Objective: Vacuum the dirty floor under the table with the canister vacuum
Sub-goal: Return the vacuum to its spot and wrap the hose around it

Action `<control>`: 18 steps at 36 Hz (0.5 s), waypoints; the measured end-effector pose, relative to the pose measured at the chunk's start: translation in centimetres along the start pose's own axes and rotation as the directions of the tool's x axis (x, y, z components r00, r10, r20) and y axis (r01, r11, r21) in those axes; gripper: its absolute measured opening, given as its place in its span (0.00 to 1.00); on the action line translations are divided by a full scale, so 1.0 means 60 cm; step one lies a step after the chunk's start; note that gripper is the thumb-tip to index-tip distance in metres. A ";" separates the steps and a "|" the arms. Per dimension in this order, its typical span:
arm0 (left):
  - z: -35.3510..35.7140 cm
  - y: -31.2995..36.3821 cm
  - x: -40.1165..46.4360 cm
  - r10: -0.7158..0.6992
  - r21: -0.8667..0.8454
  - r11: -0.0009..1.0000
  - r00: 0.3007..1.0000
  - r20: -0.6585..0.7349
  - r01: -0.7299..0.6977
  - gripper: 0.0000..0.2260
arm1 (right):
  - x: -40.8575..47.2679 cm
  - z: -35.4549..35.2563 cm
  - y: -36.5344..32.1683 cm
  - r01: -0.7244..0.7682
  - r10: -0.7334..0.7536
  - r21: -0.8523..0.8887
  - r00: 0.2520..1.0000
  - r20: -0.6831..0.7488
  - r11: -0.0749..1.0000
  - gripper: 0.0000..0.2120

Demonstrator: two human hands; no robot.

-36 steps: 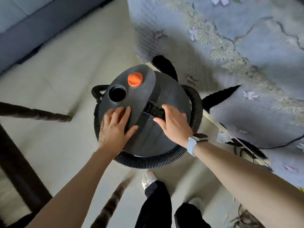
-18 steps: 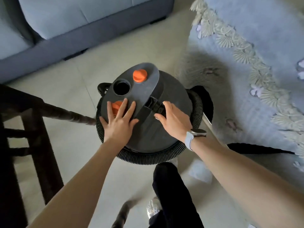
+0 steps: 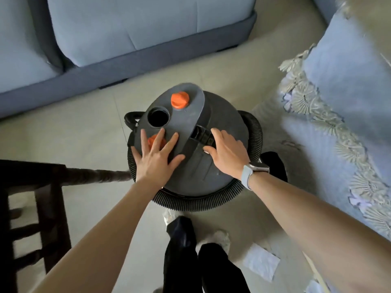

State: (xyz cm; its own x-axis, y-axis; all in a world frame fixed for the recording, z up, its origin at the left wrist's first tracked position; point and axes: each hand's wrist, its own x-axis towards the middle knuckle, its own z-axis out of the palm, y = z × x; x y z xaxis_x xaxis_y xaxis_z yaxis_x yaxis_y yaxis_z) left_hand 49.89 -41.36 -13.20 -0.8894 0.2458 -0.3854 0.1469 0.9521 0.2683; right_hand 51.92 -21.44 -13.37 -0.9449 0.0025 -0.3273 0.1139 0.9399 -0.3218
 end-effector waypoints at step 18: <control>-0.087 0.013 0.240 0.115 -0.079 0.992 0.975 0.190 -0.101 0.45 | 0.275 -0.123 0.069 -0.025 0.038 -0.197 0.997 0.061 0.980 0.26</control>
State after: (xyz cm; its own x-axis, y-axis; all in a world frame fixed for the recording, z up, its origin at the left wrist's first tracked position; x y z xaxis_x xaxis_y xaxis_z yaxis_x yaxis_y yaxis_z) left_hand 34.93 -38.05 -13.94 -0.7682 0.3834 -0.5126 0.2016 0.9050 0.3747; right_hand 34.57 -15.00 -13.55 -0.9195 0.0174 -0.3928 0.0754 0.9883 -0.1325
